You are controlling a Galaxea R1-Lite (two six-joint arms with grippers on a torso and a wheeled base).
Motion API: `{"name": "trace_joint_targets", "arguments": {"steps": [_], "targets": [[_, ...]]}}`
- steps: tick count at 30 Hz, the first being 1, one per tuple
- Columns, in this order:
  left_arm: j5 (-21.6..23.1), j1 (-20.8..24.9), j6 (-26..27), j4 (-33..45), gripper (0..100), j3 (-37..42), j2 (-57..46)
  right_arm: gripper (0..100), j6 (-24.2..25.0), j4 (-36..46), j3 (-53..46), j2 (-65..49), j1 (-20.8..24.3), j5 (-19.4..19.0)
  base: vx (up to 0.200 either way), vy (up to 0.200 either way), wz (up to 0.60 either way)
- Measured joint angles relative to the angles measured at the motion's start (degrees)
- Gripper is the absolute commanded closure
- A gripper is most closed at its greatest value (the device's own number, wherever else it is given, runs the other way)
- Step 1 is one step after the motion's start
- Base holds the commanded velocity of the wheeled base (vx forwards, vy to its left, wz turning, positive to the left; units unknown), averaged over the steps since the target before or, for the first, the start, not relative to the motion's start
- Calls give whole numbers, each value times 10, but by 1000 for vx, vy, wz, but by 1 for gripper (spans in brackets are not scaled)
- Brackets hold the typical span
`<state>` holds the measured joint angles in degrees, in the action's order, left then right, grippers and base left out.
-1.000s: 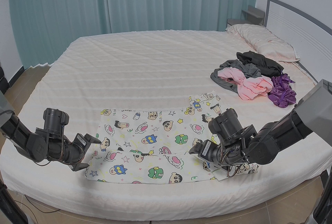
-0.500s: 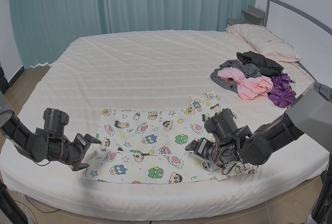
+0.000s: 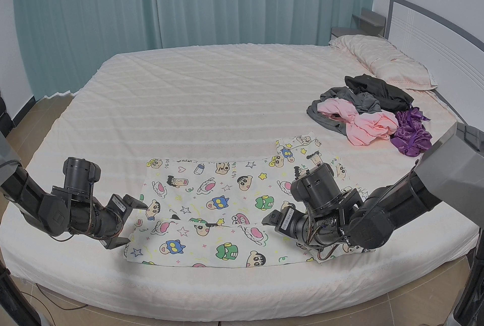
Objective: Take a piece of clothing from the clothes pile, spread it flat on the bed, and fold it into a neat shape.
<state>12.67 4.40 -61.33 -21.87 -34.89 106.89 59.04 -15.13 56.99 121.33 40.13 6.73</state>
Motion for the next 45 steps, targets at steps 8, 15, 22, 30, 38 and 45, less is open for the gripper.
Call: {"name": "trace_joint_targets", "arguments": {"steps": [8, 15, 22, 30, 38, 45], "targets": [[0, 0, 0, 0, 0, 0, 0, 0, -1, -84, -1, 26, -8, 28, 0, 0, 0], [1, 0, 0, 0, 0, 0, 0, 0, -1, -118, -10, 30, -17, 31, 0, 0, 0], [1, 0, 0, 0, 0, 0, 0, 0, -8, -134, -48, -14, -16, 22, 0, 0, 0], [1, 0, 0, 0, 0, 0, 0, 0, -14, -133, -132, -90, -42, 24, 0, 0, 0], [1, 0, 0, 0, 0, 3, 0, 0, 44, -136, -239, -139, -59, 72, 0, 0, 0], [1, 1, 0, 0, 0, 5, -1, 0, 90, -144, -307, -164, -69, 95, 0, 0, 0]]}}
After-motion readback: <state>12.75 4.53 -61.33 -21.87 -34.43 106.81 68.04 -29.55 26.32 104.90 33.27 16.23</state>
